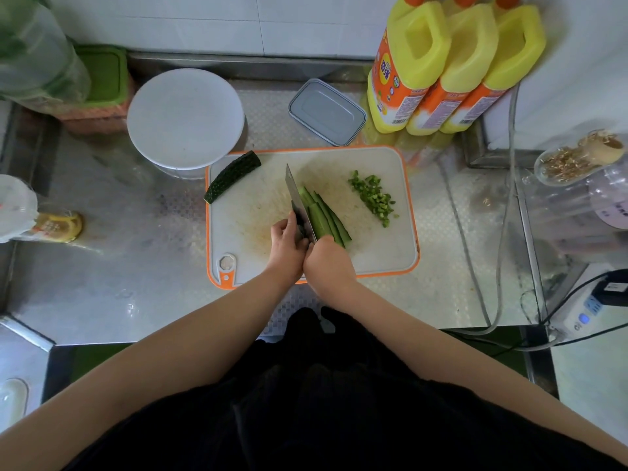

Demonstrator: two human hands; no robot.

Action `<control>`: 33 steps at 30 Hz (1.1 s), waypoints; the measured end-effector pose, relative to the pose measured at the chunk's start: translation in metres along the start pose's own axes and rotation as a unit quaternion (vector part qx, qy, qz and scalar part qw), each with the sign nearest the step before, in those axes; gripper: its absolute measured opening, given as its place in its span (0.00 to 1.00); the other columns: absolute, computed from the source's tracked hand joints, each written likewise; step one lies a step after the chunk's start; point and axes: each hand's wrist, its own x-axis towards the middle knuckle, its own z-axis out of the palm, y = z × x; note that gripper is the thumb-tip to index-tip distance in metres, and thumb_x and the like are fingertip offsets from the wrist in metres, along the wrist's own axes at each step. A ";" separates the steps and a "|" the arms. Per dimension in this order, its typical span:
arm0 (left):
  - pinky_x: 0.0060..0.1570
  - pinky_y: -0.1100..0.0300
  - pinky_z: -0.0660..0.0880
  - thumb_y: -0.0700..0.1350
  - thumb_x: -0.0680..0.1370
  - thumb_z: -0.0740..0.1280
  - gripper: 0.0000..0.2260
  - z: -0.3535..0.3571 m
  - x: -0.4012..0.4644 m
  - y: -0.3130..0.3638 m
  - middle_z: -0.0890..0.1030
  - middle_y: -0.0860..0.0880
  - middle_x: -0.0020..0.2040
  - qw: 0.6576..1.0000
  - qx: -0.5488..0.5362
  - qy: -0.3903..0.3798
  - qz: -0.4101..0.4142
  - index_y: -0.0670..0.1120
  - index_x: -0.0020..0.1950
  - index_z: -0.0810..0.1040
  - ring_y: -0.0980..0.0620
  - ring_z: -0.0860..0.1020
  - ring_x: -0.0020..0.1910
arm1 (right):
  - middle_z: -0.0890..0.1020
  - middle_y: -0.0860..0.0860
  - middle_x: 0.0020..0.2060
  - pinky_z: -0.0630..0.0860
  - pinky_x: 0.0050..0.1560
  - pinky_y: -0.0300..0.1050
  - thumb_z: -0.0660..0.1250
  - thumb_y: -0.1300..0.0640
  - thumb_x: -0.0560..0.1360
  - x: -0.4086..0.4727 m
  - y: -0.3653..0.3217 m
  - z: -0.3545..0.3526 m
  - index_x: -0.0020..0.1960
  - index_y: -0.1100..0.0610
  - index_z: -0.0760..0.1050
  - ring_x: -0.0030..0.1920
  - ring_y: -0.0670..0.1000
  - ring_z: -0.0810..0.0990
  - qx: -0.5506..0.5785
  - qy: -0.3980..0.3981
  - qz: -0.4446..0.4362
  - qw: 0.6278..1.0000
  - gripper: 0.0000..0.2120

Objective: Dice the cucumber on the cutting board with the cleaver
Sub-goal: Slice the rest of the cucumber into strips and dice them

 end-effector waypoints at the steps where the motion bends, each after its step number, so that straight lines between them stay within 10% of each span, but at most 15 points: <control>1: 0.63 0.66 0.61 0.39 0.81 0.61 0.26 -0.001 0.000 -0.001 0.55 0.44 0.76 1.000 0.009 -0.003 0.003 0.46 0.78 0.57 0.47 0.62 0.71 | 0.81 0.59 0.51 0.70 0.40 0.45 0.55 0.58 0.81 0.001 0.000 0.000 0.56 0.65 0.68 0.51 0.59 0.80 -0.004 -0.002 -0.004 1.000 0.10; 9: 0.47 0.86 0.57 0.31 0.80 0.59 0.27 0.004 -0.002 -0.007 0.59 0.44 0.70 0.999 0.006 0.011 0.038 0.41 0.78 0.56 0.57 0.63 0.60 | 0.80 0.60 0.49 0.68 0.39 0.46 0.53 0.55 0.82 -0.004 0.009 0.002 0.55 0.65 0.68 0.50 0.60 0.80 -0.009 0.001 -0.008 1.000 0.13; 33: 0.65 0.67 0.59 0.35 0.81 0.59 0.29 0.003 0.000 -0.008 0.57 0.48 0.73 1.000 0.022 -0.008 0.009 0.47 0.79 0.53 0.51 0.62 0.69 | 0.80 0.60 0.54 0.74 0.49 0.48 0.55 0.63 0.80 -0.014 0.027 0.011 0.60 0.67 0.65 0.54 0.58 0.80 -0.068 -0.028 -0.001 0.997 0.11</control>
